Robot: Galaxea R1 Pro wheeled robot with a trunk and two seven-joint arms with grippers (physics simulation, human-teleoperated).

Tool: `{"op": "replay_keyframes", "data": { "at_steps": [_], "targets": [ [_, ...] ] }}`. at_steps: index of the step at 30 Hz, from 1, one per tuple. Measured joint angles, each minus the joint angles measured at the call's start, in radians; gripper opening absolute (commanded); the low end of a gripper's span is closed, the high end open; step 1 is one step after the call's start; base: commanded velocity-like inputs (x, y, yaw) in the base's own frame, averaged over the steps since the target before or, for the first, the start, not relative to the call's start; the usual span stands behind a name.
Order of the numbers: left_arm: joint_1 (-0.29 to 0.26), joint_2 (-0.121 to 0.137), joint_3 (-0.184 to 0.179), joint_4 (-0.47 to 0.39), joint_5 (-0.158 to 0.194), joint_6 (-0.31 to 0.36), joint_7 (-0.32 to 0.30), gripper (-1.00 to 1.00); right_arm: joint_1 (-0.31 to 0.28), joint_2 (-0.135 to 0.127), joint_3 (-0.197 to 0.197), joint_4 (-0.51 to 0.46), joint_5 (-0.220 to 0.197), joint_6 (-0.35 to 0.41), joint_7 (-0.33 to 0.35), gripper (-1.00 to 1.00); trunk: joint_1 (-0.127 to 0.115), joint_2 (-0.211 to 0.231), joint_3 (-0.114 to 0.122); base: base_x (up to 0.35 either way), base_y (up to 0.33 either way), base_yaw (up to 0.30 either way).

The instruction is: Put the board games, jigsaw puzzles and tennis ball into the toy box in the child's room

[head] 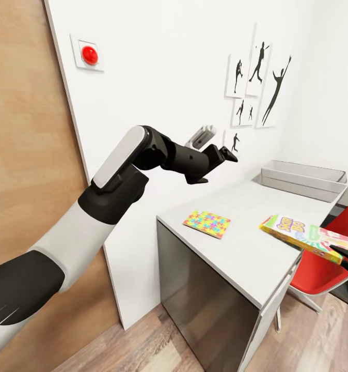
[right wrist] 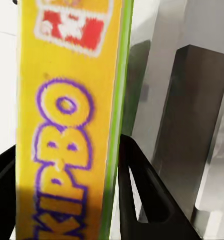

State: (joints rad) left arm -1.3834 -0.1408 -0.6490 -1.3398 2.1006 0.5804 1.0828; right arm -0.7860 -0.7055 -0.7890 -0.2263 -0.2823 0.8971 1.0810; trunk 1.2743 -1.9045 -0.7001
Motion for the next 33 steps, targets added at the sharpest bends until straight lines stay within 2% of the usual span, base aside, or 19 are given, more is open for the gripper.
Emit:
{"op": "replay_keyframes", "data": {
  "at_steps": [21,26,29,33],
  "targets": [
    [0.034,-0.001,-0.003,-0.004,-0.001,0.000,0.001,1.00,0.000,-0.002,0.000,0.000,0.000,0.000,0.002,-1.00,0.000,0.000,0.000,0.000,0.000,0.000],
    [0.049,-0.002,-0.049,-0.048,-0.004,-0.008,0.006,1.00,0.000,-0.007,-0.001,-0.026,-0.006,0.002,0.004,-1.00,0.000,0.000,0.000,0.000,0.000,0.000],
    [0.080,-0.003,-0.084,-0.089,-0.025,-0.013,0.005,1.00,0.001,-0.010,0.001,-0.070,-0.007,0.001,0.004,-1.00,0.000,0.000,0.000,0.000,0.000,0.000],
    [0.149,-0.006,-0.107,-0.142,-0.108,-0.017,0.000,1.00,0.001,-0.013,0.002,-0.111,-0.009,0.004,0.002,-1.00,0.000,0.000,0.000,0.000,0.000,0.000]
  ]
}}
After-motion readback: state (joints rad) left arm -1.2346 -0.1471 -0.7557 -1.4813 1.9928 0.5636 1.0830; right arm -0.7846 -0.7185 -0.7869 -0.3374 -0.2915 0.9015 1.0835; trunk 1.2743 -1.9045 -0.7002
